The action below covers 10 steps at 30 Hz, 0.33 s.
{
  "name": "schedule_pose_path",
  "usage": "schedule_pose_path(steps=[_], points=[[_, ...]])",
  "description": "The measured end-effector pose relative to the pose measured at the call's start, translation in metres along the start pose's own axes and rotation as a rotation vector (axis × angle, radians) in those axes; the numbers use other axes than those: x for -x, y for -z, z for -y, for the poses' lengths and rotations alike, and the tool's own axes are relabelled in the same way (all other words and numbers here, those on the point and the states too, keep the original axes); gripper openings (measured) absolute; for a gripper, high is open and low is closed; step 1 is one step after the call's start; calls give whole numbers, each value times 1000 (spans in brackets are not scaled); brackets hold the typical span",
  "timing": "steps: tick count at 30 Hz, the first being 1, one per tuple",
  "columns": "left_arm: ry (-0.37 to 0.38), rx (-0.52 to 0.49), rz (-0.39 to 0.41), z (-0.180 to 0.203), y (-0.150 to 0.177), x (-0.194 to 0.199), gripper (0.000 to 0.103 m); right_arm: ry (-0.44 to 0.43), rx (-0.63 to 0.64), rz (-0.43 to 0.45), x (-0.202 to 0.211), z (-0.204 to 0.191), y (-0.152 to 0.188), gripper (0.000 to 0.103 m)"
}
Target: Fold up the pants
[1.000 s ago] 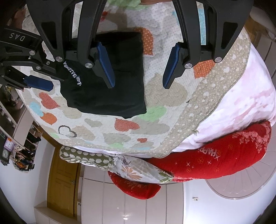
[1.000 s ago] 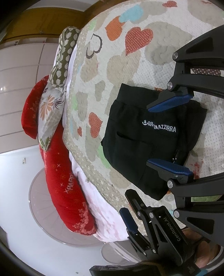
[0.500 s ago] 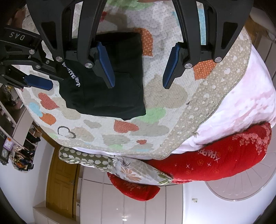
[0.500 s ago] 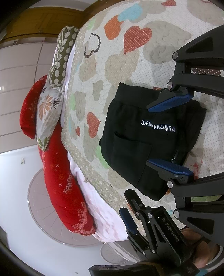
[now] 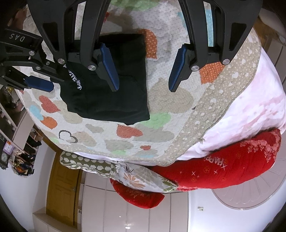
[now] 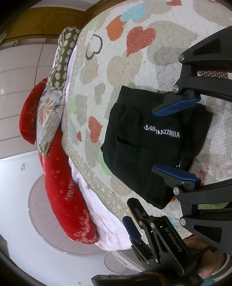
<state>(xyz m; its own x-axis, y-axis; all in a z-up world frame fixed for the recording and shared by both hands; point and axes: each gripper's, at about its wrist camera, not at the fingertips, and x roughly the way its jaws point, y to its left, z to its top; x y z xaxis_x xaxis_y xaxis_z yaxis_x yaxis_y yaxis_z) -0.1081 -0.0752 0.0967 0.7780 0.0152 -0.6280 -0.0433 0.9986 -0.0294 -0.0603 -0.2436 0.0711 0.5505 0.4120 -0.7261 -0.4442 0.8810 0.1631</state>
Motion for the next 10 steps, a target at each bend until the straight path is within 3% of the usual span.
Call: schedule_pose_path(steps=[7,10], points=[[55,25,-11,-10,4,-3,58,8,-26,13,5,12,1,55],[37,35,-17,-15,1,-4,58,27,-46,19,10,26,3,54]])
